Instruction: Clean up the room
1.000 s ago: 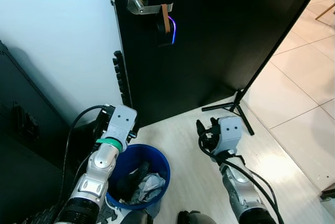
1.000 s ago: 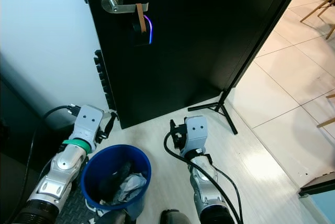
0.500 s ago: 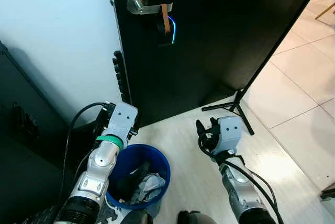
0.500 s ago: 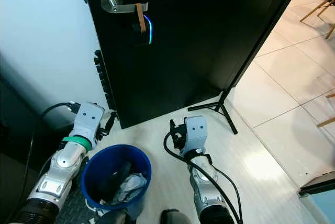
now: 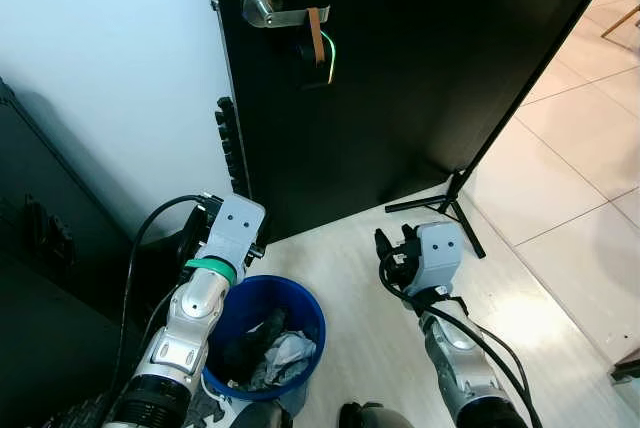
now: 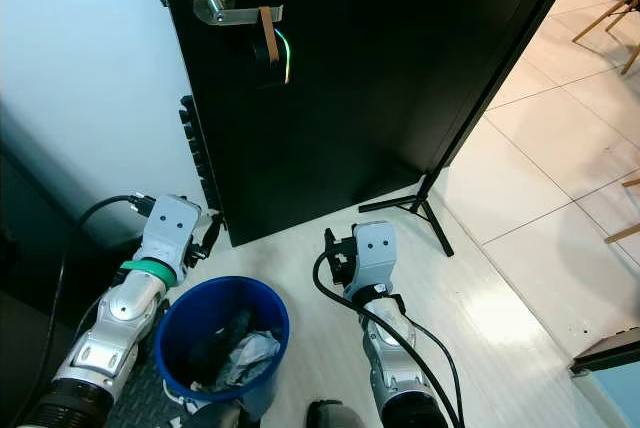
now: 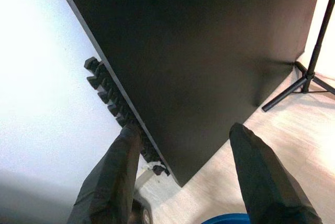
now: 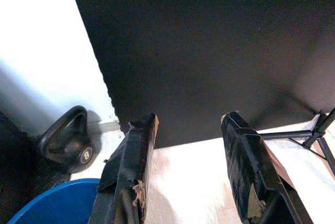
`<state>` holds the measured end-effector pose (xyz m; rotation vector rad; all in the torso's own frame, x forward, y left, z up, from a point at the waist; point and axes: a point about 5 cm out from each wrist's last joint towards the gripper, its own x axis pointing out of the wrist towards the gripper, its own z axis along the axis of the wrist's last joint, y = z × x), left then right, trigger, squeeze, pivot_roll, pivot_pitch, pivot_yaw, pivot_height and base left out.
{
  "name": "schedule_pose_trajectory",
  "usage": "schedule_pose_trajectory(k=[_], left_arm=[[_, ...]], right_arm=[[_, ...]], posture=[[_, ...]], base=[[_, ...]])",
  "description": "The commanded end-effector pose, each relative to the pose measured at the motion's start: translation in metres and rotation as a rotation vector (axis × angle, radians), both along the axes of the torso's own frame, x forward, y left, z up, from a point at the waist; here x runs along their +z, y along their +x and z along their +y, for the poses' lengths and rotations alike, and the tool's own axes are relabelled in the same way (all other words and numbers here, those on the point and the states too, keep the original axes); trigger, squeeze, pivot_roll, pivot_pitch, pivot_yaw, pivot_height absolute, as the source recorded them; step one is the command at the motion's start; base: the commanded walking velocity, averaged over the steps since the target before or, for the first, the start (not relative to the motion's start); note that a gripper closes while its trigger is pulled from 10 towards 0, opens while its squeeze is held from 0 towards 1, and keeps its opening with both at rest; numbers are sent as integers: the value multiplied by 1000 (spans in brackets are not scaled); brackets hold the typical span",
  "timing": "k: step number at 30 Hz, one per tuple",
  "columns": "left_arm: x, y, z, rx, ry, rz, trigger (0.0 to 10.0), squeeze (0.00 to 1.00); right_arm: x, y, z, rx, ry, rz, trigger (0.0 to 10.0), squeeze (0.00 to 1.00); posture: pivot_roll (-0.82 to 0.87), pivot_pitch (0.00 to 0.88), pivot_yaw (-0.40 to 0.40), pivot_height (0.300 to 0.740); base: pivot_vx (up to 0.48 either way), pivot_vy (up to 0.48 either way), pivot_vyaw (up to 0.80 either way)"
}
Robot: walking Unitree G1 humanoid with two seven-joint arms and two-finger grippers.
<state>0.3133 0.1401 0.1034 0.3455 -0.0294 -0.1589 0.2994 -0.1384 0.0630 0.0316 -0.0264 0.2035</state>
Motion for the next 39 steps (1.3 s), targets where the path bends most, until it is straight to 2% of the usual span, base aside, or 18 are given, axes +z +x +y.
schedule_pose_trajectory(k=[1, 3, 8, 11, 18, 22, 27, 39], left_arm=[[-8, -4, 0, -9, 18, 27, 10000, 0], [-8, -4, 0, -9, 18, 27, 10000, 0], [-25, -12, 7, -10, 0, 113, 10000, 0], [-40, -23, 9, -43, 20, 173, 10000, 0], [-56, -37, 12, -77, 52, 236, 10000, 0], [-56, -35, 10, -93, 58, 234, 10000, 0], [-43, -22, 7, -23, 7, 173, 10000, 0], [-44, -25, 7, -30, 12, 174, 10000, 0]], right_arm=[[-5, -4, -3, -13, 7, 19, 10000, 0], [-5, -4, -3, -13, 7, 19, 10000, 0], [-16, -9, -9, -35, -14, 63, 10000, 0], [-29, -16, -20, -79, -34, 116, 10000, 0], [-41, -28, -34, -148, -31, 159, 10000, 0], [-42, -29, -34, -154, -29, 156, 10000, 0], [-33, -22, -21, -86, -59, 109, 10000, 0], [-31, -18, -20, -90, -52, 100, 10000, 0]], posture=[[10, 94, 31, 740], [10, 94, 31, 740], [16, 90, 33, 740], [13, 79, 49, 740], [-8, 57, 91, 740], [-13, 53, 92, 740], [-10, 57, 72, 740], [-3, 66, 69, 740]], base=[[0, 0, 0], [0, 0, 0], [0, 0, 0], [0, 0, 0], [0, 0, 0], [0, 0, 0], [0, 0, 0], [0, 0, 0]])
